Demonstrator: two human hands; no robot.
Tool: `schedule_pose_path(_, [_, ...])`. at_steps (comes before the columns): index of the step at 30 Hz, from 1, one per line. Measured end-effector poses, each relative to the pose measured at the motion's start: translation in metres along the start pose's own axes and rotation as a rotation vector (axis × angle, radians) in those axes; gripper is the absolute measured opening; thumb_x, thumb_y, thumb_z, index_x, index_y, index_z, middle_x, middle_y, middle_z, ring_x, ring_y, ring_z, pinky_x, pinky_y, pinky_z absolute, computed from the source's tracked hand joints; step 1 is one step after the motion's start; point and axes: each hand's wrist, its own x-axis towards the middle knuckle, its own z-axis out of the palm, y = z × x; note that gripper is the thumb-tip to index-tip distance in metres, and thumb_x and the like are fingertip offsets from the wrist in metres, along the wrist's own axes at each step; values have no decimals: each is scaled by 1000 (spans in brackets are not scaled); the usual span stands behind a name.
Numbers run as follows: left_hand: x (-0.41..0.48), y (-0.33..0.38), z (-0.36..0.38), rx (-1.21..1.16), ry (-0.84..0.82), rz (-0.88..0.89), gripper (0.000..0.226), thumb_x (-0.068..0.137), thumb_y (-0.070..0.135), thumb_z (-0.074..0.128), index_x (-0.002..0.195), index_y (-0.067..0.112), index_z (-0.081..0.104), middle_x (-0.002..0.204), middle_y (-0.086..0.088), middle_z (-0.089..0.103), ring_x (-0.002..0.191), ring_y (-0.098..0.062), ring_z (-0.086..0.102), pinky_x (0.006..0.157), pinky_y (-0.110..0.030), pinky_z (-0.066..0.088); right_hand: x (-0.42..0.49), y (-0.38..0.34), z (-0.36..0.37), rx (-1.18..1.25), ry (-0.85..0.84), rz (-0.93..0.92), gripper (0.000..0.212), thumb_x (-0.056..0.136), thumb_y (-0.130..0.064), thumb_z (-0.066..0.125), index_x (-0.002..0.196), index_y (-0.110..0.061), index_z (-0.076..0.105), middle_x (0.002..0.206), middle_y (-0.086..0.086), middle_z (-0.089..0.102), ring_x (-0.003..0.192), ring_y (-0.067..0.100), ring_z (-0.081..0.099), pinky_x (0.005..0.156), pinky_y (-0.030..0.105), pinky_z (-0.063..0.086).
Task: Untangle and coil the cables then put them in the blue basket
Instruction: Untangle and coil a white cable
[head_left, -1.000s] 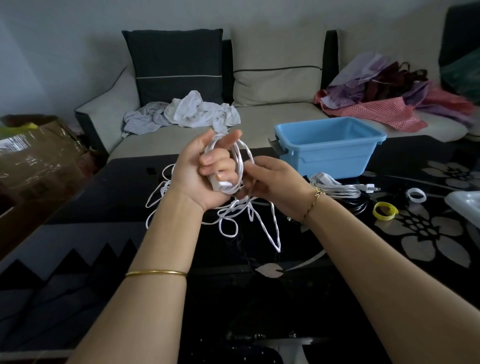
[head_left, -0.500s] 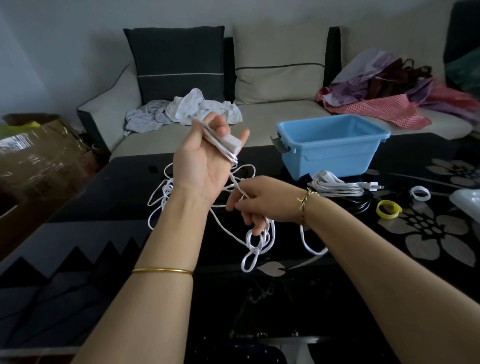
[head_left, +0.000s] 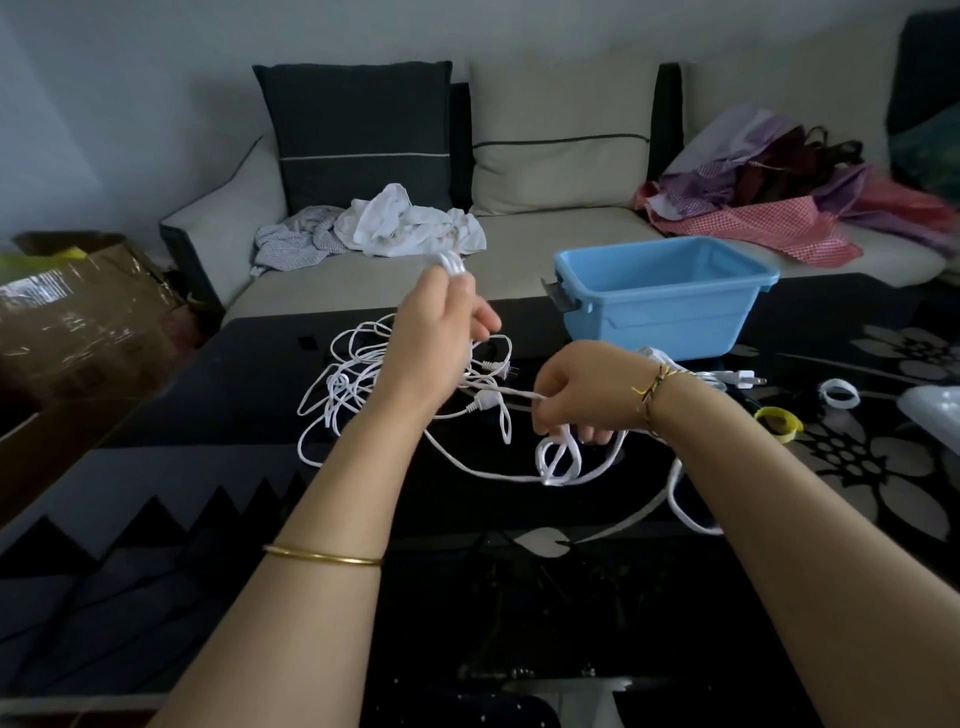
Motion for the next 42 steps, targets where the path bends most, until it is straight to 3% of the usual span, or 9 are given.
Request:
schedule_pose_path(5, [-3, -12, 8, 436, -380, -90, 28, 97, 17, 36, 69, 19, 40, 72, -8, 66, 64, -24, 56, 66, -34, 43, 3, -3, 1, -259, 400, 20, 6, 82, -27, 58, 80, -31, 61, 94, -5, 63, 98, 21, 55, 76, 29, 33])
schedule_pose_path(11, [-5, 4, 2, 137, -525, -301, 40, 96, 38, 49, 89, 2, 65, 44, 2, 50, 38, -12, 43, 47, -25, 39, 12, -1, 3, -248, 592, -39, 14, 85, -33, 61, 97, -30, 68, 108, -2, 61, 108, 23, 51, 70, 28, 29])
schedule_pose_path(16, [-8, 4, -12, -25, -607, -343, 30, 97, 22, 50, 93, -3, 66, 39, 7, 32, 36, -9, 28, 43, -22, 31, 13, 12, 1, -94, 672, 10, 28, 85, -10, 51, 96, -29, 68, 100, -1, 62, 97, 23, 56, 70, 31, 40])
schedule_pose_path(21, [-2, 1, -16, -448, -539, -466, 36, 100, 25, 42, 86, -2, 62, 37, 9, 27, 33, -4, 22, 37, -16, 28, 16, 12, 5, 619, 462, -57, 23, 92, -3, 49, 91, -19, 66, 84, 10, 68, 68, 19, 67, 65, 25, 53])
schedule_pose_path(24, [3, -3, -17, -728, -483, -602, 38, 100, 30, 39, 80, 5, 59, 35, 11, 27, 30, -1, 23, 35, -13, 26, 17, 16, 9, 807, 291, -70, 8, 91, -15, 60, 87, -17, 65, 74, 11, 66, 51, 14, 63, 56, 28, 55])
schedule_pose_path(30, [11, -17, -32, -1306, -192, -672, 34, 99, 31, 41, 77, 11, 58, 34, 8, 35, 30, -2, 32, 43, -10, 27, 20, 47, 22, 701, -56, 45, 12, 89, -13, 62, 89, -2, 66, 65, 11, 65, 43, 12, 61, 46, 21, 52])
schedule_pose_path(34, [10, -20, -36, -1503, -135, -566, 34, 99, 28, 40, 83, 8, 61, 41, 9, 42, 36, -2, 37, 47, -14, 35, 19, 62, 44, 399, -417, 135, 13, 92, -6, 55, 91, -6, 68, 62, 4, 65, 56, 10, 62, 63, 25, 56])
schedule_pose_path(37, [12, -16, -37, -1516, -196, -498, 35, 97, 25, 36, 93, 2, 61, 49, 8, 44, 41, -5, 39, 48, -16, 39, 20, 57, 50, 287, -393, 103, 21, 87, -2, 59, 108, -3, 65, 65, 4, 66, 63, 13, 60, 72, 26, 54])
schedule_pose_path(42, [9, -13, -27, -1258, -372, -556, 31, 83, 19, 43, 100, -2, 58, 50, 9, 40, 42, -3, 36, 49, -15, 36, 18, 33, 31, 640, -76, -97, 45, 83, 2, 63, 125, -9, 52, 115, 13, 64, 101, 17, 62, 96, 29, 46])
